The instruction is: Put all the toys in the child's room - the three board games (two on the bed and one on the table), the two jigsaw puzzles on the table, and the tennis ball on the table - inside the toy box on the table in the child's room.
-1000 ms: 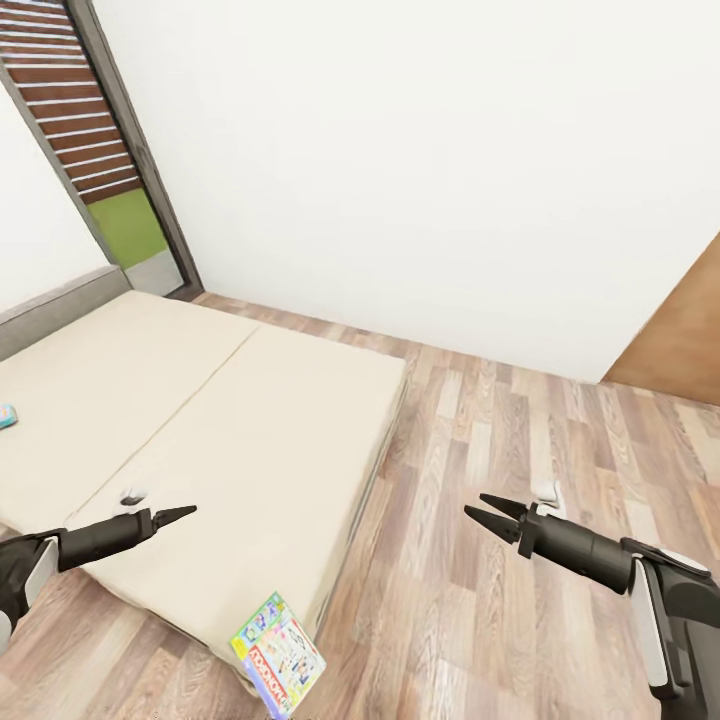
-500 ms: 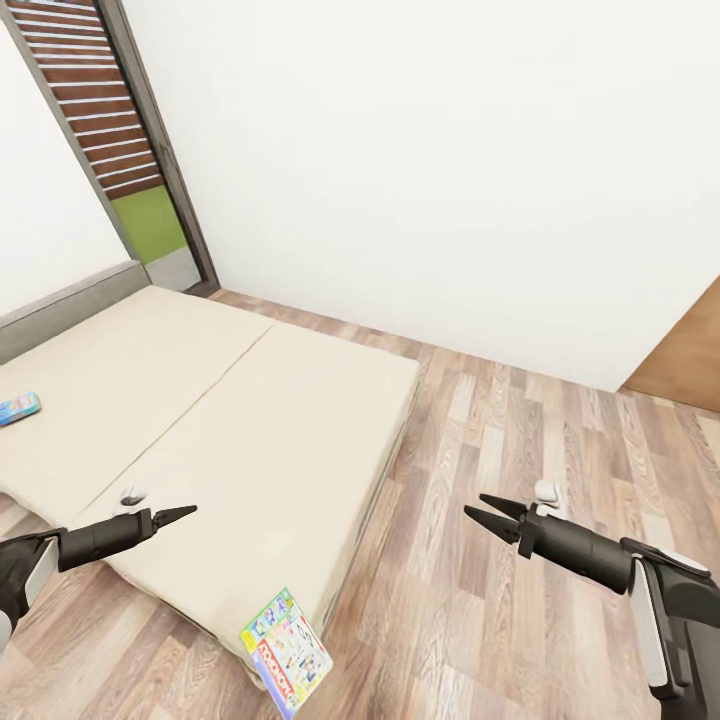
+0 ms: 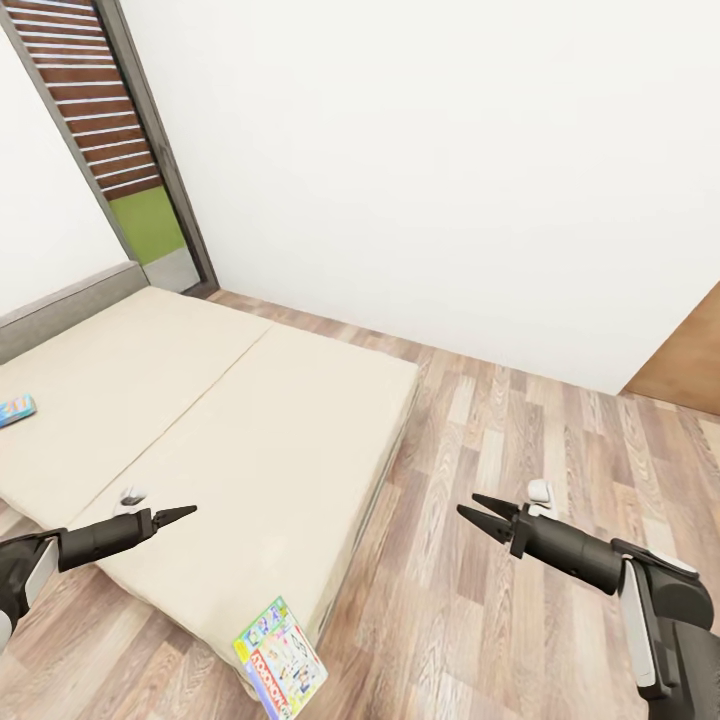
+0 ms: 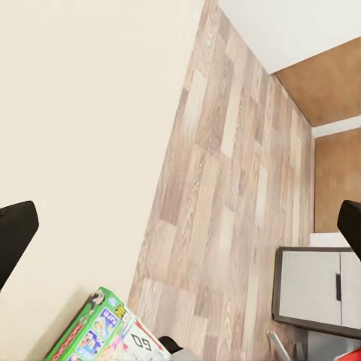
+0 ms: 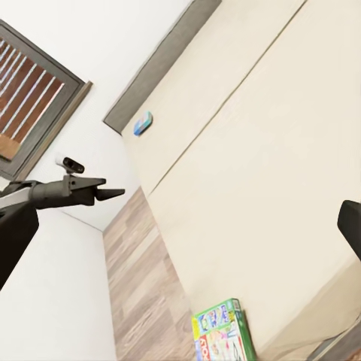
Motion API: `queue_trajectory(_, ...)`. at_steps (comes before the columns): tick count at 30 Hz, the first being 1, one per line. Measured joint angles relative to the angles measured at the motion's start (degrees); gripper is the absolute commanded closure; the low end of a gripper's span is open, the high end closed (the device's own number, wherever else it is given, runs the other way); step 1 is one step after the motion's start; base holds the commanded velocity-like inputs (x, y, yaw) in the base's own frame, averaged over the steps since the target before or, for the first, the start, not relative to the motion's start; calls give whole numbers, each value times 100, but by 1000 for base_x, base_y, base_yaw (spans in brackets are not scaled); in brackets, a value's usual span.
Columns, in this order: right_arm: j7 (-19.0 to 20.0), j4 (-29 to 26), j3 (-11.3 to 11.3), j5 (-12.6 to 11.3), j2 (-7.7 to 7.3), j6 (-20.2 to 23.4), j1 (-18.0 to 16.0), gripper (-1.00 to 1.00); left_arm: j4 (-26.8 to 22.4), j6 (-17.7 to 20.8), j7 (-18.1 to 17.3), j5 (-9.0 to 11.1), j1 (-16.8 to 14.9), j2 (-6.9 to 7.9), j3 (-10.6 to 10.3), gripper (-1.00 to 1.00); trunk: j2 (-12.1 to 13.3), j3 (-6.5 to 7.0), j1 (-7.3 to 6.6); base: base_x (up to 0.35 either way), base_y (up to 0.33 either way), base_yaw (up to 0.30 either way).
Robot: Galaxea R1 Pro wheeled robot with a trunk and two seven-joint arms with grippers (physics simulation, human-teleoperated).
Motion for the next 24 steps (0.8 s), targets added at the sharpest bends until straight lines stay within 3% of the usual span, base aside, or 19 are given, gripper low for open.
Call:
queue_trajectory(11, 3, -2, 0, 2, 26, -4, -1, -100, -1, 0, 8, -4, 1, -1, -4, -100, 0, 0, 0, 45, -6, 63)
queue_trajectory(24, 4, 0, 0, 3, 28, -15, -1, -100, 0, 0, 10, -6, 1, -1, -7, -100, 0, 0, 0, 7, -99, 180)
